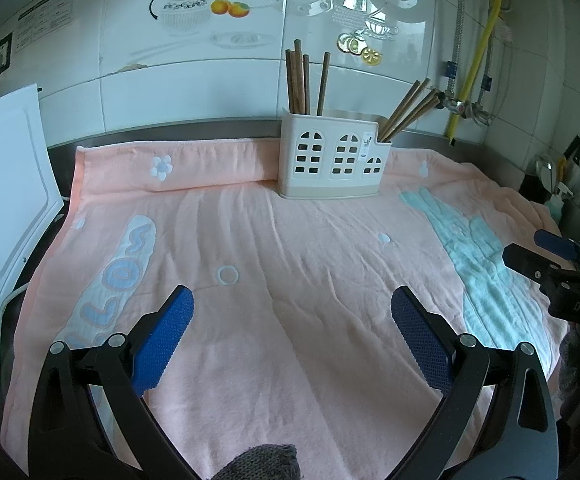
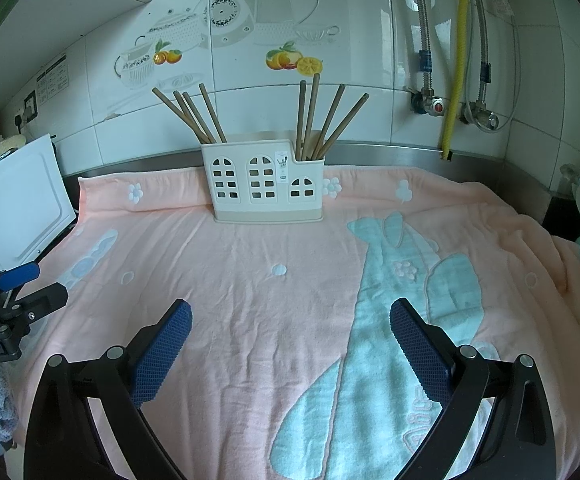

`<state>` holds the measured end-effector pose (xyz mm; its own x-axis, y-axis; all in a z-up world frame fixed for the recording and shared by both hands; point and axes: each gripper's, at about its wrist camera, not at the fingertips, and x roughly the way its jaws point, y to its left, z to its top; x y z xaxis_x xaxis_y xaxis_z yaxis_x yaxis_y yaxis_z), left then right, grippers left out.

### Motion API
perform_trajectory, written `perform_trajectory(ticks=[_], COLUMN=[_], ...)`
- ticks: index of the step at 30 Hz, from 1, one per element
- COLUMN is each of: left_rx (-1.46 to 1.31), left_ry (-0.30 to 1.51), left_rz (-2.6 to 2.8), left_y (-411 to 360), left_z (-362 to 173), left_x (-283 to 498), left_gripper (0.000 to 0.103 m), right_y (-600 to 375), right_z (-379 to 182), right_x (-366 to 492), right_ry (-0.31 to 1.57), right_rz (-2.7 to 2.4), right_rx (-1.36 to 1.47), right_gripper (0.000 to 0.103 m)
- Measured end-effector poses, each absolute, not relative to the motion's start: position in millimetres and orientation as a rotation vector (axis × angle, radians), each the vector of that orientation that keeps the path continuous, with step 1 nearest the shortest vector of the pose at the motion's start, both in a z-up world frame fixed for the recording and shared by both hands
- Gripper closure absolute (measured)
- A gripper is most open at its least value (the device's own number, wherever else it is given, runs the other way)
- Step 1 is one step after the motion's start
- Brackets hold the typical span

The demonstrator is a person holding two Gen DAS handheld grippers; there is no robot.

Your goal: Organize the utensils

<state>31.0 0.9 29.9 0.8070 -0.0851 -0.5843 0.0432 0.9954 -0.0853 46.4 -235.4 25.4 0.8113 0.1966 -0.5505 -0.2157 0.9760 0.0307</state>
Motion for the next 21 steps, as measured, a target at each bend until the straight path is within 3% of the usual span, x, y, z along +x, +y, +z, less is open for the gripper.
perform_trajectory(ticks=[21], left_rx=[-0.061], left_ry=[0.628], left_rz=[-0.084], left_y=[1.2], left_z=[29.2], left_x=[30.4], left_gripper=[0.005], right_y=[-231.8], right_z=[21.6], right_x=[44.7], right_ry=[0.587], right_rz=[0.227], right_rx=[-0.031], right_gripper=[0.007])
